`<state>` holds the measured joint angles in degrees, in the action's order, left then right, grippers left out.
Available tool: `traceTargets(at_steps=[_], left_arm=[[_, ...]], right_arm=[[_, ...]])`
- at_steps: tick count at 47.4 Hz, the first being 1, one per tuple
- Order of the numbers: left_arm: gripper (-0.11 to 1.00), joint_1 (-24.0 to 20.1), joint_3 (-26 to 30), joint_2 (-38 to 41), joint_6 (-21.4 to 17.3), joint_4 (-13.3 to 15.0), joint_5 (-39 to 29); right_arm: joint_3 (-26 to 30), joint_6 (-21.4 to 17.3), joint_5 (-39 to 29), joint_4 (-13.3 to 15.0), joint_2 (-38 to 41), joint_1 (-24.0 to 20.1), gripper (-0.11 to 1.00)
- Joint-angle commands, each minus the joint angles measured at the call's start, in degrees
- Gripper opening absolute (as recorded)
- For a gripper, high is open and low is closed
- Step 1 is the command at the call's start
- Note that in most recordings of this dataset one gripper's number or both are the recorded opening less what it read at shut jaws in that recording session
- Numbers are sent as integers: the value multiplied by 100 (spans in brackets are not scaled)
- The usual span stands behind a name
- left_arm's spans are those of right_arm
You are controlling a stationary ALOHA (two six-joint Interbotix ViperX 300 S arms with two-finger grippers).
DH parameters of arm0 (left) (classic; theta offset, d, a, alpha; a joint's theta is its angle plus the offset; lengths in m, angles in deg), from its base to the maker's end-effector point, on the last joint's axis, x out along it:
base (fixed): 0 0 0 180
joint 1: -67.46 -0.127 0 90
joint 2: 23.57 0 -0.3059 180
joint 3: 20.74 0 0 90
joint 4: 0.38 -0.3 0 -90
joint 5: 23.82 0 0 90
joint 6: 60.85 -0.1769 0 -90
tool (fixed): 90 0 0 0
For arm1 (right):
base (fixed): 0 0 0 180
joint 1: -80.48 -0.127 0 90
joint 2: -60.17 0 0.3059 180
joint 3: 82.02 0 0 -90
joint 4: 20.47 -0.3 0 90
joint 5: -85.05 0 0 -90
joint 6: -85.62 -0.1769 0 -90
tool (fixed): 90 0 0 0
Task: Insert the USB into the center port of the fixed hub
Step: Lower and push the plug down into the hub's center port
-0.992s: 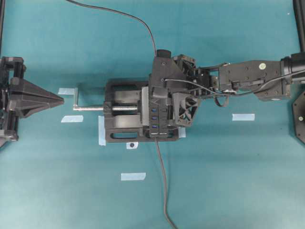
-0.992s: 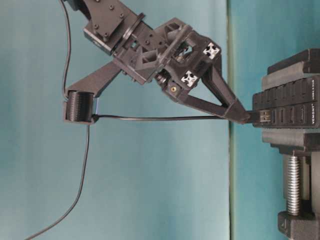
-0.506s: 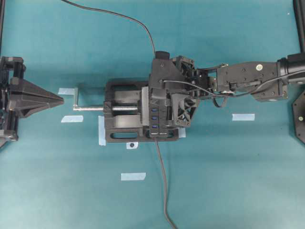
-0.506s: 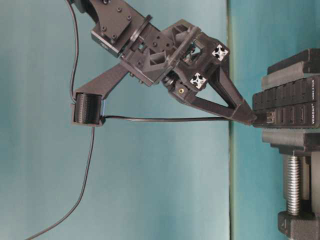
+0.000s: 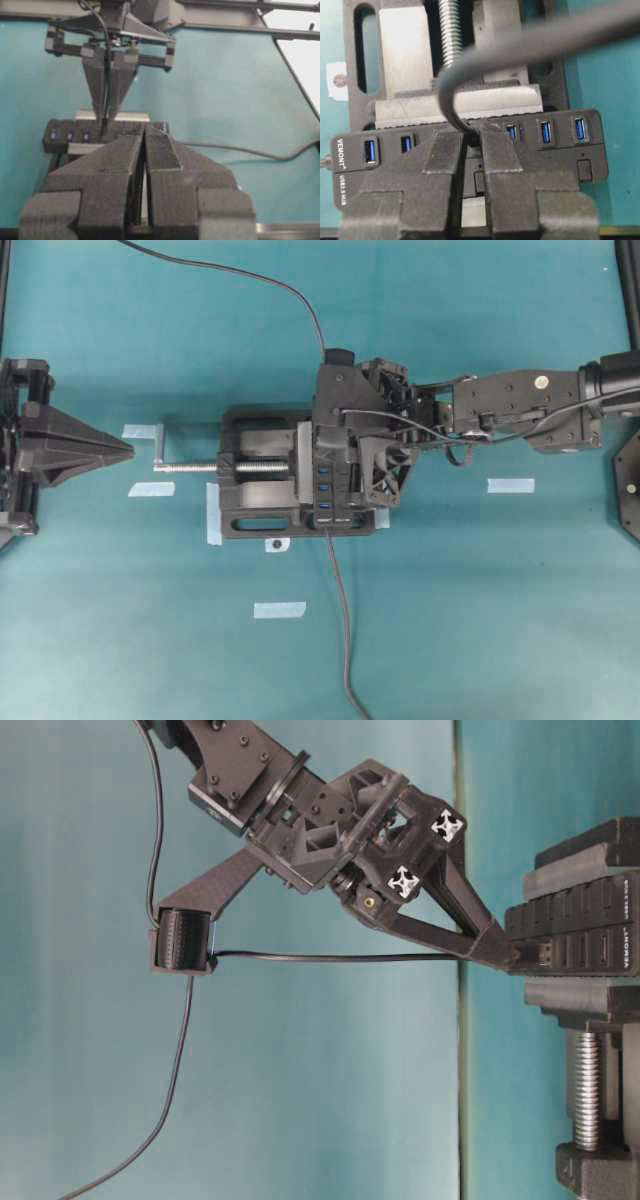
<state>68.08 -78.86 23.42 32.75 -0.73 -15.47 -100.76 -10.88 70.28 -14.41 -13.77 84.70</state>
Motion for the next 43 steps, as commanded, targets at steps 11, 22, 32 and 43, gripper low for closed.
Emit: traceTargets(at_steps=[11, 22, 32, 43], left_arm=[[1, 0, 62, 26, 9, -9, 35], [1, 9, 70, 26, 9, -9, 35], [1, 9, 79, 26, 9, -9, 0], [1, 0, 88, 26, 9, -9, -26]], right_arm=[[9, -53, 0, -18, 44, -18, 7], [-44, -53, -26, -18, 79, -9, 7], [-97, -53, -141, -18, 79, 0, 7], [-97, -53, -141, -18, 105, 0, 7]])
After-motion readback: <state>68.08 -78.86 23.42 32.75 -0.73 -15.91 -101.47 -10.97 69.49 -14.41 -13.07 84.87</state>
